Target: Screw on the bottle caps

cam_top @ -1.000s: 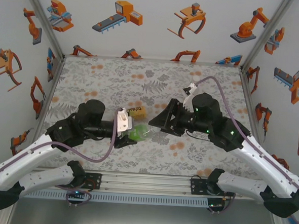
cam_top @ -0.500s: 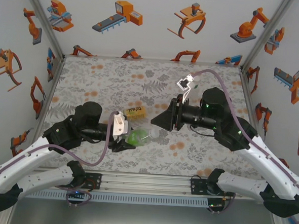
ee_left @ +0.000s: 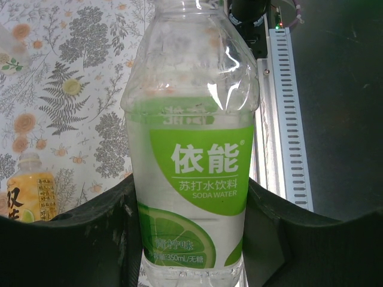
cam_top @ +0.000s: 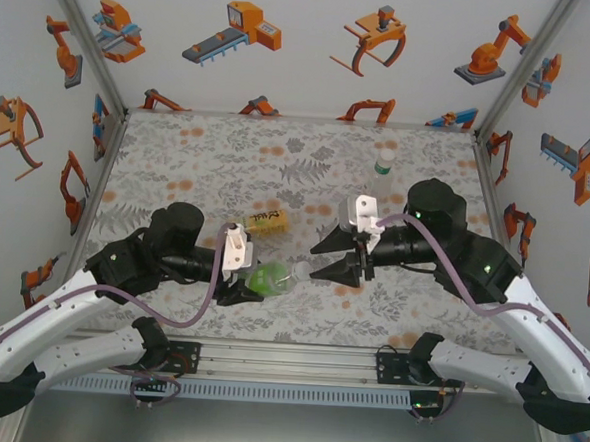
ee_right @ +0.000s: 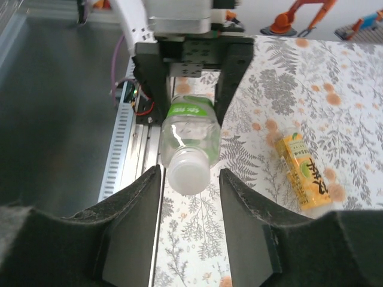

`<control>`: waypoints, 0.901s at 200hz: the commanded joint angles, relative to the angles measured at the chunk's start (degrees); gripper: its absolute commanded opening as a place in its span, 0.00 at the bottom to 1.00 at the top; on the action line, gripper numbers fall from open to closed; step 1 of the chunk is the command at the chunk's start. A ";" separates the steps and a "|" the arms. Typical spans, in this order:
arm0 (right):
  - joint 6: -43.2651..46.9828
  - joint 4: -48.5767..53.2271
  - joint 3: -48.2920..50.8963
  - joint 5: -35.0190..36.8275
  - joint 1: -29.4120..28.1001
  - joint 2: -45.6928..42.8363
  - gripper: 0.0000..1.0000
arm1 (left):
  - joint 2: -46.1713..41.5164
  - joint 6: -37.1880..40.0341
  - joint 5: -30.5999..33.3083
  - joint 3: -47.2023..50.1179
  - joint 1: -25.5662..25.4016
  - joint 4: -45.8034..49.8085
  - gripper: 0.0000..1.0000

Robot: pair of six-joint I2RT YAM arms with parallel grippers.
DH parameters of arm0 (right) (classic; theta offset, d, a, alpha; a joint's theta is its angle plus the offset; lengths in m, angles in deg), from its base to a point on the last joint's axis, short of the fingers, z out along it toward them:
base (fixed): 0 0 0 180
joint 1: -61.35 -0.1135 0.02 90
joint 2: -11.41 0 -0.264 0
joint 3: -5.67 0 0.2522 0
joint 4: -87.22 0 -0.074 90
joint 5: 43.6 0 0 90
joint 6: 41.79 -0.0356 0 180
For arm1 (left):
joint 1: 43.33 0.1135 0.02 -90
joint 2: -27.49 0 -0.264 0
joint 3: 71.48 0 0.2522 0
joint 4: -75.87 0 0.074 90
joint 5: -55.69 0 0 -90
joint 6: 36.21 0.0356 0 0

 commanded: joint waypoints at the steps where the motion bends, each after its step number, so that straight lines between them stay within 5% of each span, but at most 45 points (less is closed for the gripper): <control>1: 7.79 1.20 0.71 -5.44 -0.28 -0.31 0.45 | -0.10 -0.40 -1.64 -1.48 -0.43 0.48 0.00; 57: 6.55 -2.34 5.16 -3.48 -0.37 -0.92 0.50 | 0.62 -1.23 -0.85 -1.70 -0.43 0.48 0.00; 180: 3.99 -7.08 7.27 -2.48 -0.37 0.23 0.41 | 0.78 -1.96 -0.85 -1.75 -0.52 -0.20 0.00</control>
